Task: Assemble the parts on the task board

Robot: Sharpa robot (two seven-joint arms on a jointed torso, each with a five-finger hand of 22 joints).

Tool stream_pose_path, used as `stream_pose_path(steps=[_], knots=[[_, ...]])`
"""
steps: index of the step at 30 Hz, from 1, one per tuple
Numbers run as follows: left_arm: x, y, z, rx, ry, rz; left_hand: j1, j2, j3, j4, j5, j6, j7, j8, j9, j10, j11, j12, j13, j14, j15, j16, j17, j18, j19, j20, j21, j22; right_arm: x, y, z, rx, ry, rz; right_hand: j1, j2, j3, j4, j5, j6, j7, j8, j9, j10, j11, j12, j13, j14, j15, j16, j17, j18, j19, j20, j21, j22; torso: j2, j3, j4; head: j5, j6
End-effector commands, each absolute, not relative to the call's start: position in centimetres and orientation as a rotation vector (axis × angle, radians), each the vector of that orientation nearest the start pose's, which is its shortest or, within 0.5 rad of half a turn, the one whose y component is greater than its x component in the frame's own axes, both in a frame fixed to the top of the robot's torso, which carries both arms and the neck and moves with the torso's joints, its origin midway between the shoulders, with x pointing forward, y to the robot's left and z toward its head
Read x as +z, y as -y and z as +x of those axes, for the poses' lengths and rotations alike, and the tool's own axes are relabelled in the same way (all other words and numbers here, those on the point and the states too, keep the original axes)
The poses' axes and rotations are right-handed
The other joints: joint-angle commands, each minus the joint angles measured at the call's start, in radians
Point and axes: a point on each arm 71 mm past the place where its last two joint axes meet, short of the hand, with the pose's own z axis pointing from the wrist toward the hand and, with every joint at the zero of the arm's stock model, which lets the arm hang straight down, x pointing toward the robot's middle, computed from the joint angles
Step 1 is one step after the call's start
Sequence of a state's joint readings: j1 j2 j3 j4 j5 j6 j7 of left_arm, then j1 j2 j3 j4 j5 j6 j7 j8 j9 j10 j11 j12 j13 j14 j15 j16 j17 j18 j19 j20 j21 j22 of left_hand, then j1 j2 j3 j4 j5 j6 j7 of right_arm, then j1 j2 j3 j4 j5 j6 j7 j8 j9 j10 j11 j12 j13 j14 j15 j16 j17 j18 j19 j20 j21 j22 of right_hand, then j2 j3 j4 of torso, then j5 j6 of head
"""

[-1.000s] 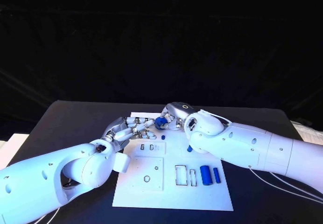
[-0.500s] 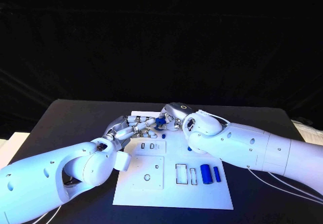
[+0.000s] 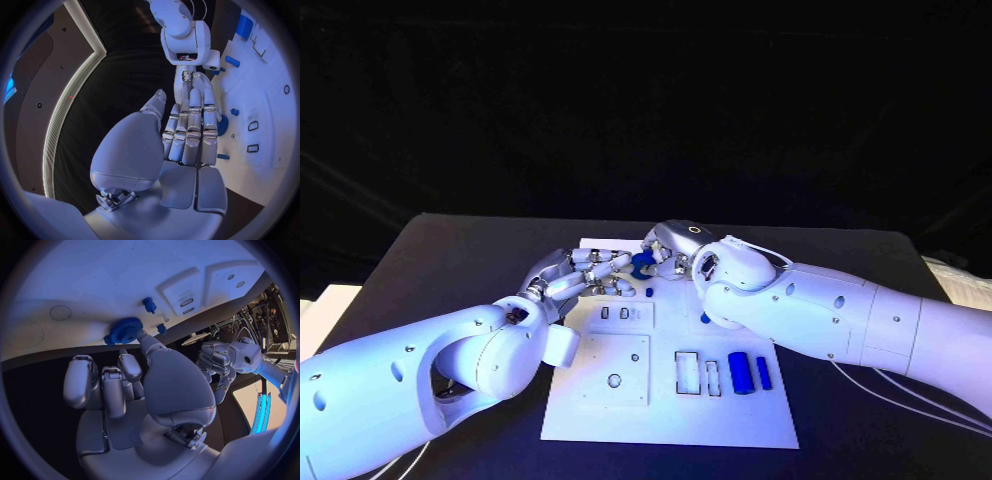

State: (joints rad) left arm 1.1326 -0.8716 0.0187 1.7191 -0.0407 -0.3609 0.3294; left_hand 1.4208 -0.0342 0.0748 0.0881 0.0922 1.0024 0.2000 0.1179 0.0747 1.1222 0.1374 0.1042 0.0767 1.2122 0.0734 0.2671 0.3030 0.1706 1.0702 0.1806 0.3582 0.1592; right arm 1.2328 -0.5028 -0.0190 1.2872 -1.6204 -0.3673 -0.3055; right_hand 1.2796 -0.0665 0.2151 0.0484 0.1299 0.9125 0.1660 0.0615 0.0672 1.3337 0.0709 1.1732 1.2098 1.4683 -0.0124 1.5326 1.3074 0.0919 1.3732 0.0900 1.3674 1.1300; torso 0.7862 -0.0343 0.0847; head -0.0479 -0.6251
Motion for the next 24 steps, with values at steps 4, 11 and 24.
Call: stream_pose_path(steps=[4, 11, 24], knots=[[-17.3, -16.6, 44.6, -1.661, -1.527, -1.109, 0.002, 0.009, 0.002, -0.005, -0.004, -0.003, 0.002, -0.005, -0.001, -0.004, 0.001, -0.006, 0.0, -0.007, 0.001, 0.001, 0.001, 0.011, 0.002, -0.001, 0.005, 0.001, -16.7, 9.9, 52.9, 0.506, -1.538, -0.185, 0.004, -0.002, -0.008, 0.002, -0.002, 0.001, -0.003, 0.004, 0.004, -0.005, 0.002, -0.002, 0.001, 0.085, 0.008, -0.005, 0.186, -0.006, 0.0, 0.007, -0.004, -0.001, 0.0, 0.0005, 0.0001, -0.003, -0.001], [-17.3, -16.6, 44.6, -1.659, -1.527, -1.11, 0.002, 0.009, 0.002, -0.005, -0.004, -0.003, 0.002, -0.005, -0.001, -0.004, 0.001, -0.006, 0.0, -0.007, 0.001, 0.001, 0.001, 0.011, 0.002, -0.001, 0.005, 0.001, -16.6, 10.0, 52.8, 0.518, -1.534, -0.176, -0.001, 0.002, -0.012, 0.008, 0.004, 0.018, -0.006, 0.01, 0.009, 0.002, -0.001, 0.005, 0.007, 0.085, 0.006, -0.005, 0.185, -0.006, 0.001, 0.007, -0.003, 0.001, 0.001, 0.0004, 0.0002, -0.004, -0.003], [-17.4, -17.3, 44.8, -1.645, -1.516, -1.113, 0.002, 0.01, 0.003, -0.008, -0.005, -0.004, 0.002, -0.006, -0.001, -0.004, 0.001, -0.008, -0.001, -0.008, 0.001, 0.0, 0.005, 0.011, 0.001, -0.001, 0.006, 0.001, -14.5, 15.2, 51.4, 0.776, -1.396, -0.042, 0.007, 0.003, -0.016, 0.008, 0.022, 0.021, -0.007, 0.006, 0.01, 0.026, -0.002, 0.041, 0.039, 0.085, 0.005, -0.006, 0.185, -0.007, 0.003, 0.006, -0.001, 0.005, -0.005, 0.0039, -0.0121, -0.004, 0.009]])
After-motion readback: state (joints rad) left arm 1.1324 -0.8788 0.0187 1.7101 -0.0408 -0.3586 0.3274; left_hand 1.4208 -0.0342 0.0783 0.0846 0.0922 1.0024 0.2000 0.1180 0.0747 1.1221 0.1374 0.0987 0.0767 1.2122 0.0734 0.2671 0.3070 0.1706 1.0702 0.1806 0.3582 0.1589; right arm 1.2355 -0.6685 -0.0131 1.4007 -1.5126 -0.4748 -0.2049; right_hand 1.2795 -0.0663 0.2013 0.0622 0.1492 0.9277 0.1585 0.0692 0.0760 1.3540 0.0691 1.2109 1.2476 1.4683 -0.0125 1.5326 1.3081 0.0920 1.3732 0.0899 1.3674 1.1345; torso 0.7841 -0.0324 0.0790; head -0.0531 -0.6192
